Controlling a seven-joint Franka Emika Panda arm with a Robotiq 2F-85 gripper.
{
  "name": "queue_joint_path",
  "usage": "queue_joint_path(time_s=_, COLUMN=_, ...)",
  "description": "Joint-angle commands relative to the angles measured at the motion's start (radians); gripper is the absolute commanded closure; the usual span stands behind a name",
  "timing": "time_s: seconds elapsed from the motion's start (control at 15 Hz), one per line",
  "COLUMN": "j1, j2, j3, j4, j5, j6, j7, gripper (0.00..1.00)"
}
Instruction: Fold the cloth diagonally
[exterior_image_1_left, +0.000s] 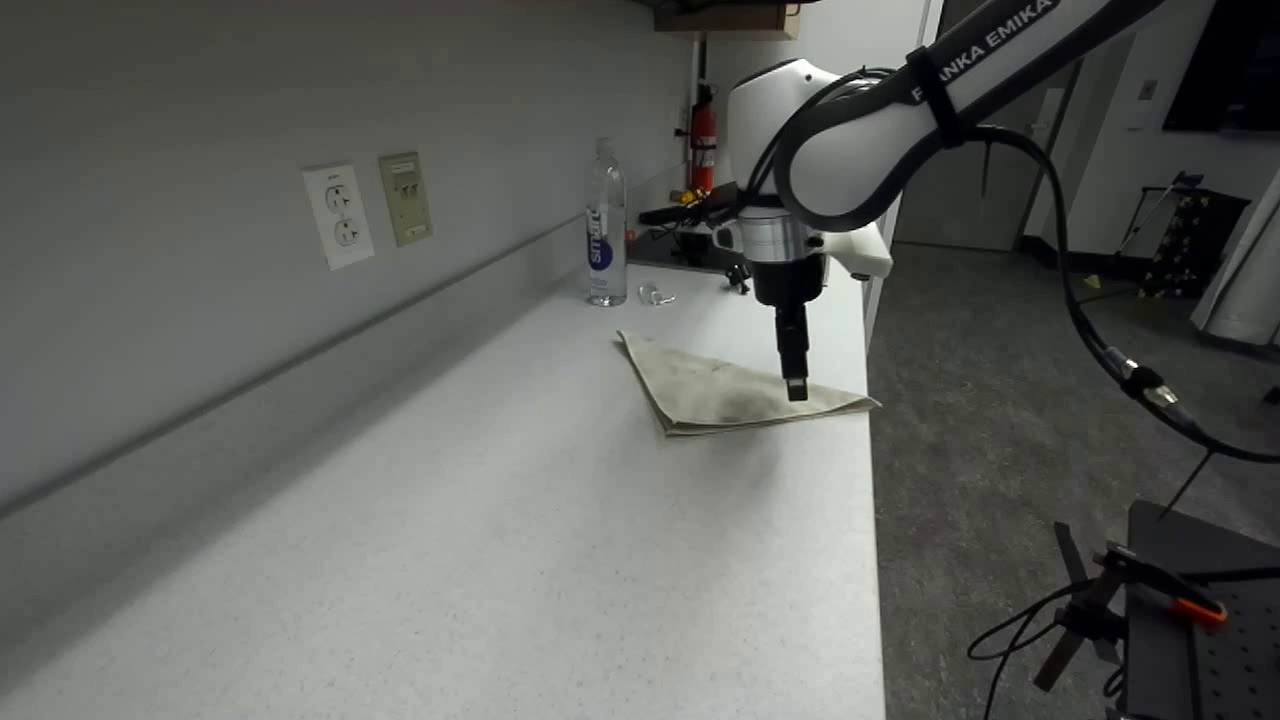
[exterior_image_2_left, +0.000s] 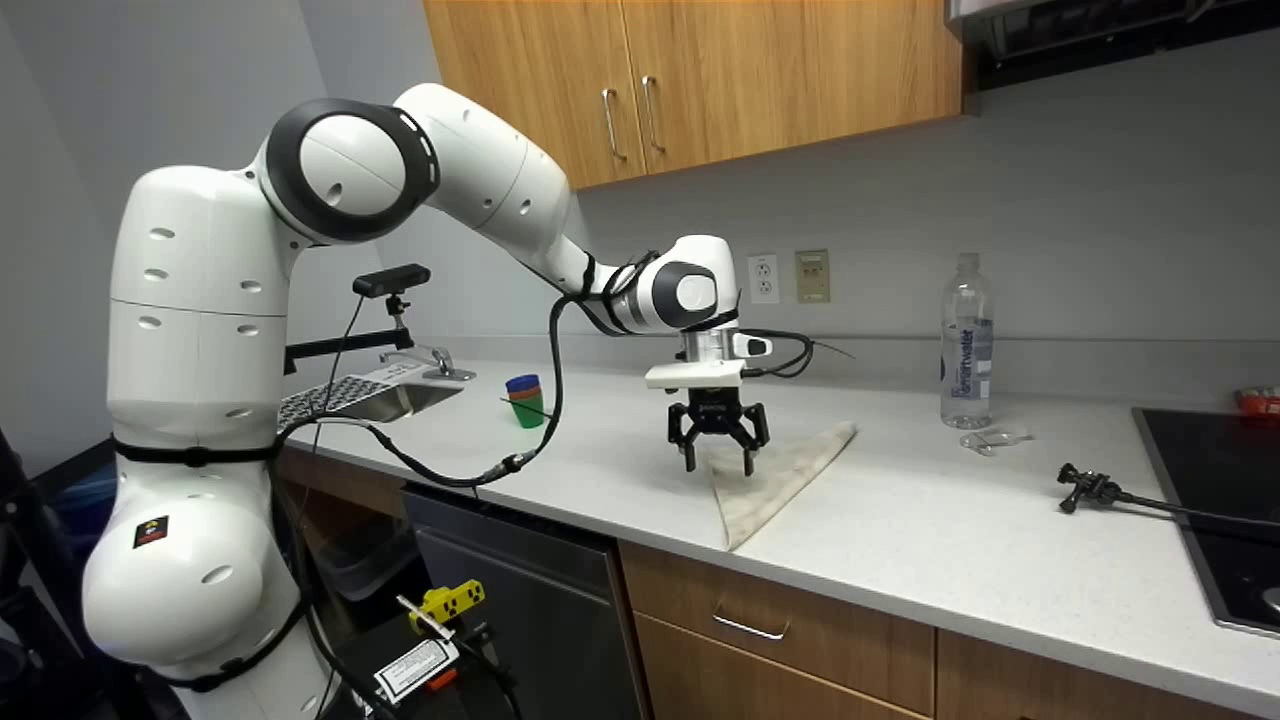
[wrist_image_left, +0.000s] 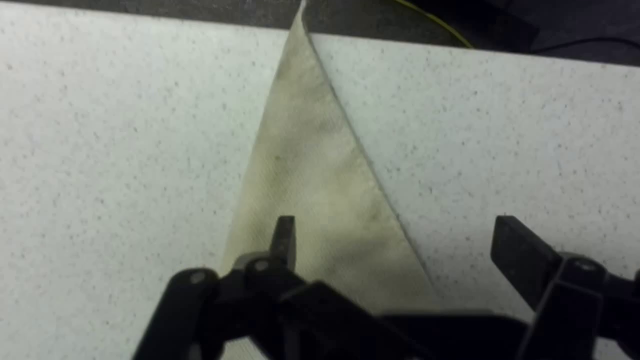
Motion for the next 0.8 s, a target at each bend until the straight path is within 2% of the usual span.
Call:
queue_joint_path(time_s=0.0, j1=-0.022, j2=-0.09, j3=-0.016, j4=-0.13, j5=-0.023, j6=0.062, j7=0.008, gripper=0.0)
queue_joint_path(time_s=0.73, j1=-0.083, j2=-0.085, j3=-0.061, j4=-0.24, j5=-0.008, j6=0.219, j7=0.001, gripper=0.02)
